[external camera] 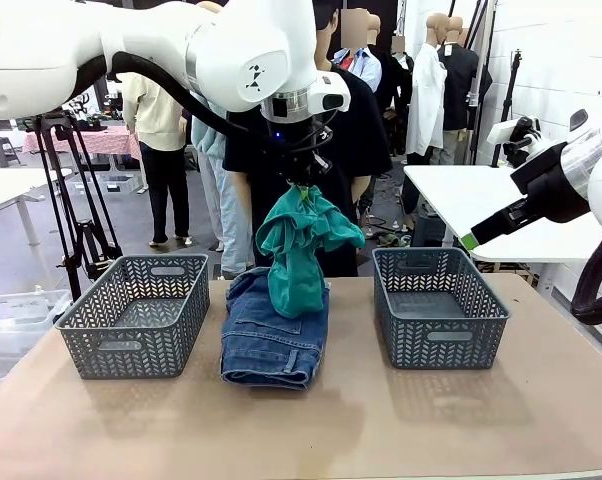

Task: Sort the tops and bottoms.
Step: Lift clothes from the center of the table with your left hand, then sort the clothes according to human instructions.

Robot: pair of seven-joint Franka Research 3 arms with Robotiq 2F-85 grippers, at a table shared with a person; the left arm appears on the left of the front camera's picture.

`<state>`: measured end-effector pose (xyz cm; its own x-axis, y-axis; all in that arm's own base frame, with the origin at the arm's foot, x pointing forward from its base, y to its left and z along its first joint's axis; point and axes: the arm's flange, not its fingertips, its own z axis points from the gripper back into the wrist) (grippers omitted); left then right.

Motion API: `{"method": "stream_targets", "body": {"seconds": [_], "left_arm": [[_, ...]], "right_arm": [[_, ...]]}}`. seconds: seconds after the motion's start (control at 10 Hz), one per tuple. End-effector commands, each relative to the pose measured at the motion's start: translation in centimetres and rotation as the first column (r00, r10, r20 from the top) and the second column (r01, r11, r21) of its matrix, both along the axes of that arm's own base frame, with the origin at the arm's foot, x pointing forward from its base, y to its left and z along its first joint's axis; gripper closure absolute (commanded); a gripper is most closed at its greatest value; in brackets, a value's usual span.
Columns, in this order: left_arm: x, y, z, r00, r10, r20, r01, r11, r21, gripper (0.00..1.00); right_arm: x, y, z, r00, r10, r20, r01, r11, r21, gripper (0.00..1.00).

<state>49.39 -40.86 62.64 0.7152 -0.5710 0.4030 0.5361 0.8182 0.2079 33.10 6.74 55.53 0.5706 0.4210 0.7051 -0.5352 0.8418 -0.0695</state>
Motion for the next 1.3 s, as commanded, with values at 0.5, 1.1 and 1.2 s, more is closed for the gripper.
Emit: {"method": "stream_targets", "body": {"seconds": [0.5,1.1,1.2], "left_arm": [[-0.19,0.27,0.55,1.000,0.006,-0.004,-0.006,1.000,-0.014,1.00],[-0.19,0.27,0.55,1.000,0.006,-0.004,-0.006,1.000,-0.014,1.00],[-0.19,0.27,0.55,1.000,0.006,-0.004,-0.006,1.000,-0.014,1.00]], "right_arm": [[0.04,0.00,-0.06,1.000,0.003,-0.005,-0.003,1.000,0.012,0.00],[0.04,0.00,-0.06,1.000,0.003,-0.005,-0.003,1.000,0.012,0.00],[0.04,0.00,-0.06,1.000,0.003,-0.005,-0.003,1.000,0.012,0.00]]}}
